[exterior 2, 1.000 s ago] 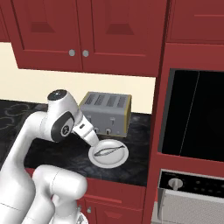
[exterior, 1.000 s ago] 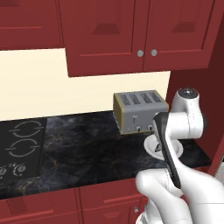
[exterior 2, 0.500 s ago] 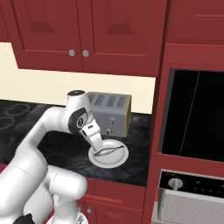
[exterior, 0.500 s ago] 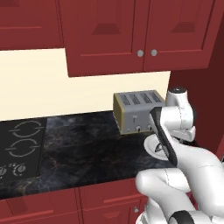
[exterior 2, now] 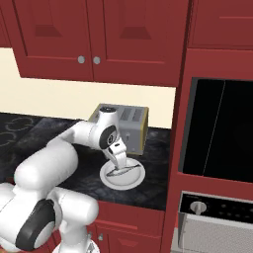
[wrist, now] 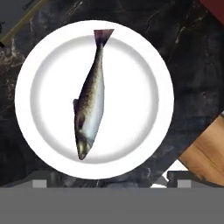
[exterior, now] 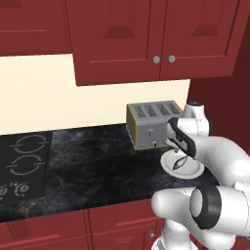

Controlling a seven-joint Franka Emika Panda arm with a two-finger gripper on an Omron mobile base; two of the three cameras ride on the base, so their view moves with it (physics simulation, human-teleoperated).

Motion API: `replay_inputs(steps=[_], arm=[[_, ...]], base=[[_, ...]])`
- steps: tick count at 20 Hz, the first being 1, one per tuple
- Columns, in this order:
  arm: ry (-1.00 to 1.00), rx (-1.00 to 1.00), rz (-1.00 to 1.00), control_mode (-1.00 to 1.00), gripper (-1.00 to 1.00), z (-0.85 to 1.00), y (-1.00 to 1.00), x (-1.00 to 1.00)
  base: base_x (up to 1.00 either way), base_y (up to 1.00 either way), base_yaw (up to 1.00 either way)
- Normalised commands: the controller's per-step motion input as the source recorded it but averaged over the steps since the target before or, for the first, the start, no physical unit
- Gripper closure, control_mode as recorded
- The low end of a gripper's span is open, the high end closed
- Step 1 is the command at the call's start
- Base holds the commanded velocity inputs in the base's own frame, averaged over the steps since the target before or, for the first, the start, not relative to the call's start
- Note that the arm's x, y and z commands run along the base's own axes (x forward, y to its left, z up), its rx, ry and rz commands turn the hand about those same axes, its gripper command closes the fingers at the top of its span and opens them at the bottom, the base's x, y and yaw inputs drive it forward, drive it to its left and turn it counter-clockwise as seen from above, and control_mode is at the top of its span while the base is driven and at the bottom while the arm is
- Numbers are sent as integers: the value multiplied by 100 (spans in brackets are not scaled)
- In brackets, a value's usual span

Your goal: Place the fish on the bottom rack of the oven, and slide the tray back inside. Close the oven door.

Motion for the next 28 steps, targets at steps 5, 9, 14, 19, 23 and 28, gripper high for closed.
replay_inputs(steps=[5,9,14,19,23,28], arm=[[0,4,0,-100,-100,-44,-3,46],[0,0,0,-100,-100,-32,-13,33],[0,0,0,-100,-100,-39,-18,24],[0,0,0,-100,-100,-47,-1,10],[-1,0,0,-100,-100,-50,0,14],[-9,0,0,-100,100,-38,0,18]], base=[[0,0,0],[0,0,0],[0,0,0],[0,0,0],[0,0,0],[0,0,0]])
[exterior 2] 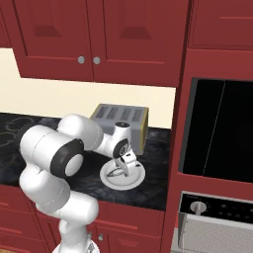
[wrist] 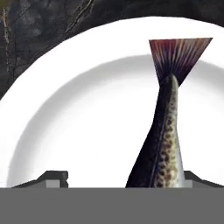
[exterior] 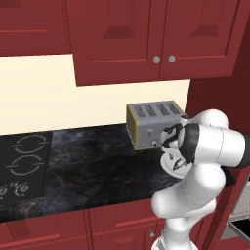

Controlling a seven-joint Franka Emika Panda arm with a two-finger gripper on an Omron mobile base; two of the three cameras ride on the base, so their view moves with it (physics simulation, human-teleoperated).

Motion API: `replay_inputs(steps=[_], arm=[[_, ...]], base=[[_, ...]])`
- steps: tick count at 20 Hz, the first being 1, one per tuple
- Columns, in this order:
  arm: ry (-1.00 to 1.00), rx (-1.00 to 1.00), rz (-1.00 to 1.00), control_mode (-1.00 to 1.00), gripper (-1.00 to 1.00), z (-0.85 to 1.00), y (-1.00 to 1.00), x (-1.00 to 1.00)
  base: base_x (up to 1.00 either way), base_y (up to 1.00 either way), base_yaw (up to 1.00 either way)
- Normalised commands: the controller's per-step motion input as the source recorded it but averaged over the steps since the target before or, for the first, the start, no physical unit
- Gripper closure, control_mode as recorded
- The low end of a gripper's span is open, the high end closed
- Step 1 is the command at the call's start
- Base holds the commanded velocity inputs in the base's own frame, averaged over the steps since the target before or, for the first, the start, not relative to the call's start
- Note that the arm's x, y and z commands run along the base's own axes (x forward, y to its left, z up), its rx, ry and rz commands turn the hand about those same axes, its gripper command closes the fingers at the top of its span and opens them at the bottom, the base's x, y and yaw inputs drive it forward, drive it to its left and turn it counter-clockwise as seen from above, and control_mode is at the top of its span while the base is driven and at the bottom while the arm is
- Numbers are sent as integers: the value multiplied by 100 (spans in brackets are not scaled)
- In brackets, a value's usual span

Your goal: Place the fish on the bottom rack of the oven, and slide the tray back inside. Close the oven door.

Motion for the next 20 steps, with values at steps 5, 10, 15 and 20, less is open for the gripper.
replay_inputs(steps=[5,10,15,20], arm=[[-8,1,0,-100,100,-6,0,1],[-17,2,0,-100,100,42,-1,-11],[-14,0,0,-100,100,86,-2,-33],[-4,0,0,-100,100,87,0,-46]], base=[[0,0,0],[0,0,0],[0,0,0],[0,0,0]])
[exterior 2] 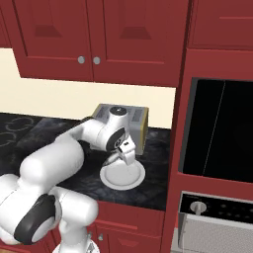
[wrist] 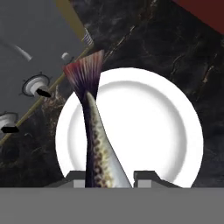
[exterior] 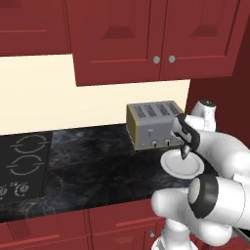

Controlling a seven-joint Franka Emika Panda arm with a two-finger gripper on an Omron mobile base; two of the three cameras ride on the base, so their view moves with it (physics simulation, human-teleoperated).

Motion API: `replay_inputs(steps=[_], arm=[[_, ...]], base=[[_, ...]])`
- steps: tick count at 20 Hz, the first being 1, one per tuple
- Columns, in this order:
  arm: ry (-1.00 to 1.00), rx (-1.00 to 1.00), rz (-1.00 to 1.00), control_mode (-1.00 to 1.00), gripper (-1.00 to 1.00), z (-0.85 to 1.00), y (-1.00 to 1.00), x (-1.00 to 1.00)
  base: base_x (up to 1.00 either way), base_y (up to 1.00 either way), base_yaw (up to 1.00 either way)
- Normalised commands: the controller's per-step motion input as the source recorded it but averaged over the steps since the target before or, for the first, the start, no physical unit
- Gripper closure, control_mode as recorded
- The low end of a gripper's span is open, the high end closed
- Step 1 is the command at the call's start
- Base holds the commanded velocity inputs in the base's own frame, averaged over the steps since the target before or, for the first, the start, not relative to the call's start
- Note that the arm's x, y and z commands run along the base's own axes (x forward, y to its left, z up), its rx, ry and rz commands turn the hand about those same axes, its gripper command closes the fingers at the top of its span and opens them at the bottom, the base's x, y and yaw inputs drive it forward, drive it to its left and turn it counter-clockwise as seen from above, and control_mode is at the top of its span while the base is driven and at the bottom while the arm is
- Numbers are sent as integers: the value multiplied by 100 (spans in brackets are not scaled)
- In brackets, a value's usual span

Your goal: Place the fish on the bottom rack of the oven, and slide the tray back inside. Close the oven door.

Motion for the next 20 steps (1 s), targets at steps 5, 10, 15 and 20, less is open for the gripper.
replay_inputs(steps=[5,10,15,20], arm=[[-3,0,4,-100,100,64,1,-33],[-14,-4,9,-100,100,23,16,-33],[-2,-15,12,-100,100,0,63,-7],[0,-17,9,-100,100,-2,55,-1]], base=[[0,0,0],[0,0,0],[0,0,0],[0,0,0]])
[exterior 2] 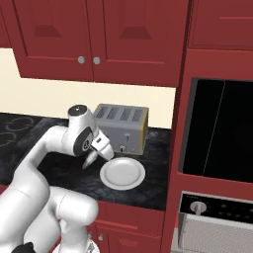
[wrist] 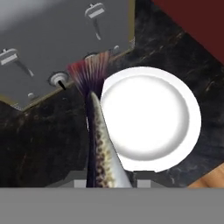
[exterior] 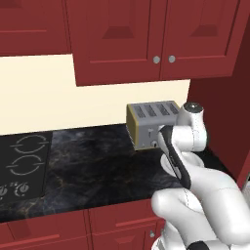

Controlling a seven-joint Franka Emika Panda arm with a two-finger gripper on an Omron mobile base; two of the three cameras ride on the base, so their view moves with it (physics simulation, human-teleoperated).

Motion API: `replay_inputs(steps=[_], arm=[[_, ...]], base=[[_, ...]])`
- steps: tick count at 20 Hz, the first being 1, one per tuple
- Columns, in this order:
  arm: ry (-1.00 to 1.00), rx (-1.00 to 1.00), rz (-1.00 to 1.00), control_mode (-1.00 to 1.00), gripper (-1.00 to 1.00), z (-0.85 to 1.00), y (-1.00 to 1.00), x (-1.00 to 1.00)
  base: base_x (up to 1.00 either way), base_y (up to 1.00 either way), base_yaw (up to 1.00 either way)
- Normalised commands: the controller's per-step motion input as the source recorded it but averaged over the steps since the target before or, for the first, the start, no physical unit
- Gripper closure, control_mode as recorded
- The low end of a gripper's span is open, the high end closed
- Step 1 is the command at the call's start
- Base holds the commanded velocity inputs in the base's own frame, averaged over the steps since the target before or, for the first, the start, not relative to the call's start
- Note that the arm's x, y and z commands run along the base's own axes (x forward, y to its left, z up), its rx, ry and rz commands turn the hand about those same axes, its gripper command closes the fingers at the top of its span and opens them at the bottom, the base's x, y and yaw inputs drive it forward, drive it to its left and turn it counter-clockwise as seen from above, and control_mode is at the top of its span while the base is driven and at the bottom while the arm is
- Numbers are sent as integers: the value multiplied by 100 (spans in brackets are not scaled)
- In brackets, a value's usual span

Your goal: Place the fish on the bottom rack of the oven, and slide the tray back inside. Close the oven door.

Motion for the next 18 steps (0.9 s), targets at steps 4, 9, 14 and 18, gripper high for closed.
replay_inputs(steps=[4,9,14,18], arm=[[0,-7,4,-100,100,0,0,-43],[-3,-6,0,-100,100,0,0,-76],[-1,-5,0,-100,100,0,0,-66],[-2,0,1,-100,100,1,0,-23]], base=[[0,0,0],[0,0,0],[0,0,0],[0,0,0]])
